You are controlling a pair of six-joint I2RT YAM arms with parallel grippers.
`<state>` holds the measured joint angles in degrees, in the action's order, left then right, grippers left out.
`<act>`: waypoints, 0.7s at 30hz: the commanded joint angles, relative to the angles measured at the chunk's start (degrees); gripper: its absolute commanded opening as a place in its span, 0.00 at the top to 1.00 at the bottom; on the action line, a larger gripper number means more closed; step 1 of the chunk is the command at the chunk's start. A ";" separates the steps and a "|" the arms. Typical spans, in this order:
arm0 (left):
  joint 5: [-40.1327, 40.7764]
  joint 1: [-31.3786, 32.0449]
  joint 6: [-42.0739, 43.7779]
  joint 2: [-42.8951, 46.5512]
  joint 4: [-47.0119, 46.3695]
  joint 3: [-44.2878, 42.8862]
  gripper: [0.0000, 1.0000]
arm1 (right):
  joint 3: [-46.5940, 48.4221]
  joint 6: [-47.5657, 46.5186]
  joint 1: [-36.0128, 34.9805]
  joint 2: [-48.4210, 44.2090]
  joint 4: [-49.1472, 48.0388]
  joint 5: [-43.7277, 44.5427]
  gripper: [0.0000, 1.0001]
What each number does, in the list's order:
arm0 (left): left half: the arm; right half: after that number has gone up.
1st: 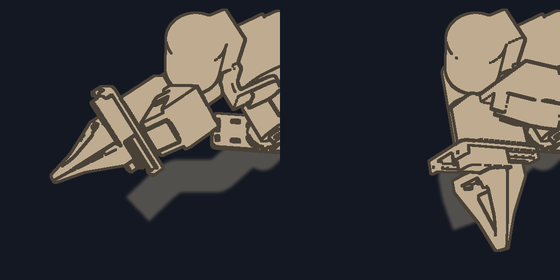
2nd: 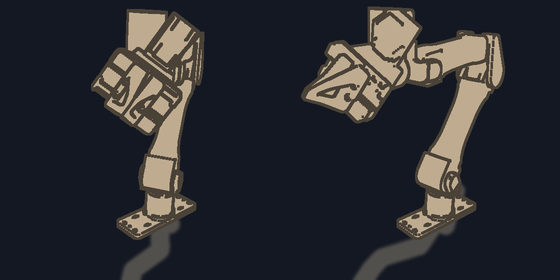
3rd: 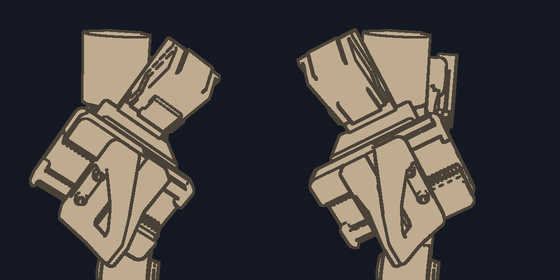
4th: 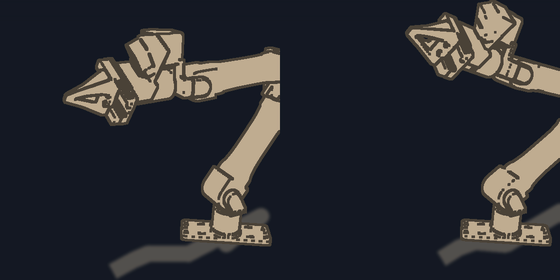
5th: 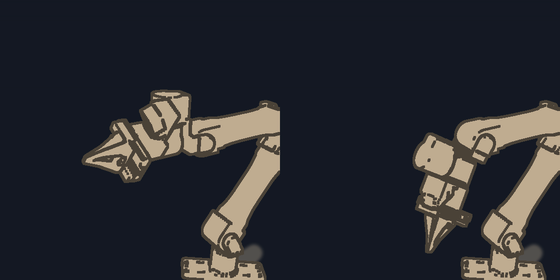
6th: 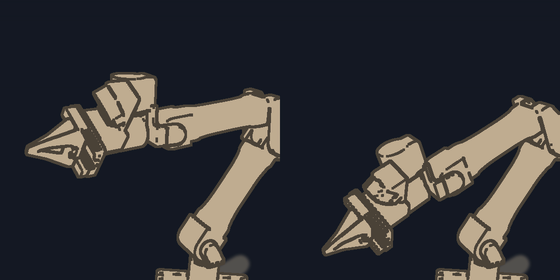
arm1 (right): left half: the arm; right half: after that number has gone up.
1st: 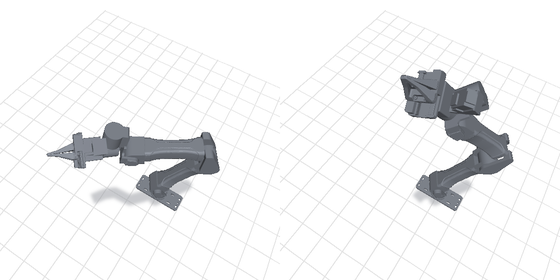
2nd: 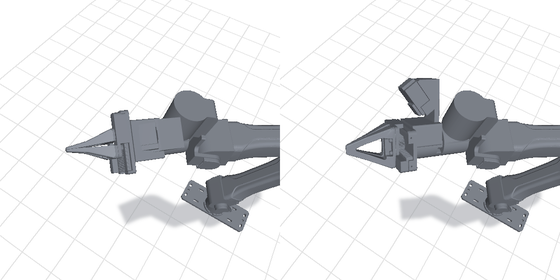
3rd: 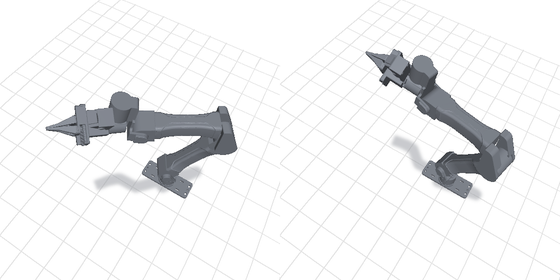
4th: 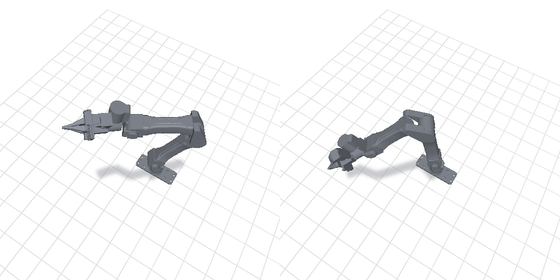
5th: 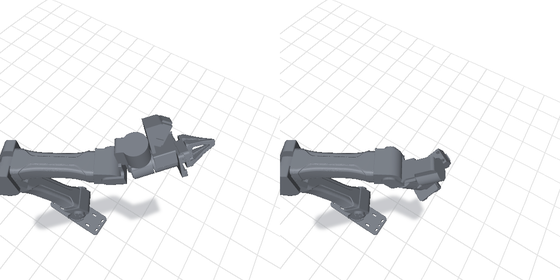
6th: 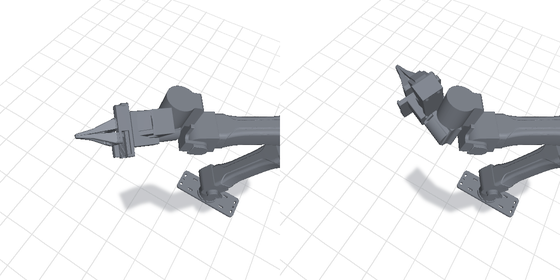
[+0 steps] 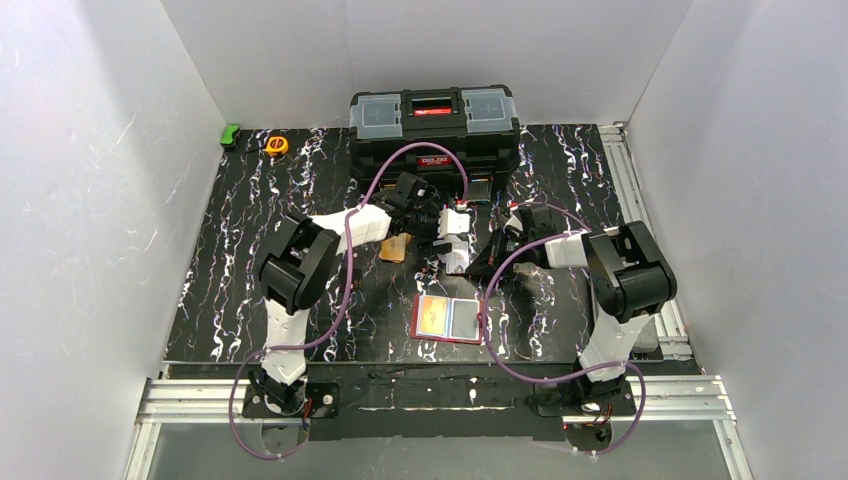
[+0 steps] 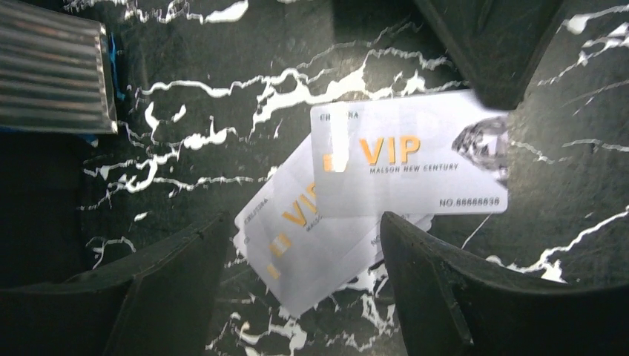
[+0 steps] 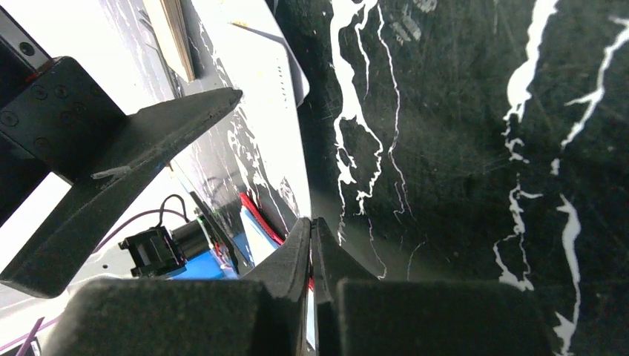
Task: Put the credit cards into the card holder
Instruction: Pick up the credit card from the center of the board.
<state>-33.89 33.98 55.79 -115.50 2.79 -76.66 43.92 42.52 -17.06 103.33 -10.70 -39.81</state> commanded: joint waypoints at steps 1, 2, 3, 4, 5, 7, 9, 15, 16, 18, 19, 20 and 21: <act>-1.86 0.48 1.24 -0.87 0.53 -1.43 0.27 | -0.27 1.15 -0.26 1.56 -3.32 -1.24 0.90; -1.84 0.48 1.74 -1.00 0.88 -1.27 0.27 | -0.17 1.27 -0.27 1.79 -3.59 -1.32 0.86; -1.78 0.48 2.25 -1.03 1.30 -1.06 0.27 | -0.23 1.56 -0.26 1.87 -4.03 -1.57 0.83; -1.68 0.48 2.72 -1.00 1.45 -0.79 0.28 | -0.30 1.81 -0.26 2.00 -4.51 -1.76 0.78; -1.56 0.48 2.84 -1.01 1.53 -0.53 0.28 | -0.32 1.98 -0.26 2.11 -4.70 -1.84 0.71; -1.44 0.48 2.87 -1.01 1.84 -0.51 0.28 | -0.32 2.06 -0.22 2.26 -5.04 -1.97 0.63; -1.52 0.48 2.92 -0.94 1.99 -0.43 0.29 | -0.37 2.03 0.06 2.31 -5.12 -1.79 0.57; -1.28 0.48 3.93 -0.89 3.13 -0.43 0.31 | -0.33 2.29 1.51 2.41 -6.32 -2.08 0.49; -1.27 0.48 4.12 -0.86 3.30 -0.48 0.31 | -0.06 2.22 1.72 2.63 -6.46 -2.17 0.49; -1.22 0.48 4.17 -0.86 3.53 -0.44 0.32 | 0.50 2.83 1.85 3.59 -7.16 -2.65 0.49; -1.14 0.48 4.15 -0.82 3.62 -0.42 0.32 | 0.83 3.41 1.85 4.13 -7.94 -3.07 0.49; -1.08 0.48 4.27 -0.86 3.73 -0.37 0.32 | 0.74 4.42 1.85 4.74 -9.40 -3.76 0.50; -0.96 0.48 4.40 -0.85 3.87 -0.35 0.33 | 0.46 5.63 1.81 5.32 -11.43 -4.58 0.51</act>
<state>-34.59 34.26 58.96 -116.14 3.27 -76.79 44.01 46.44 -15.57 105.86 -17.43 -44.18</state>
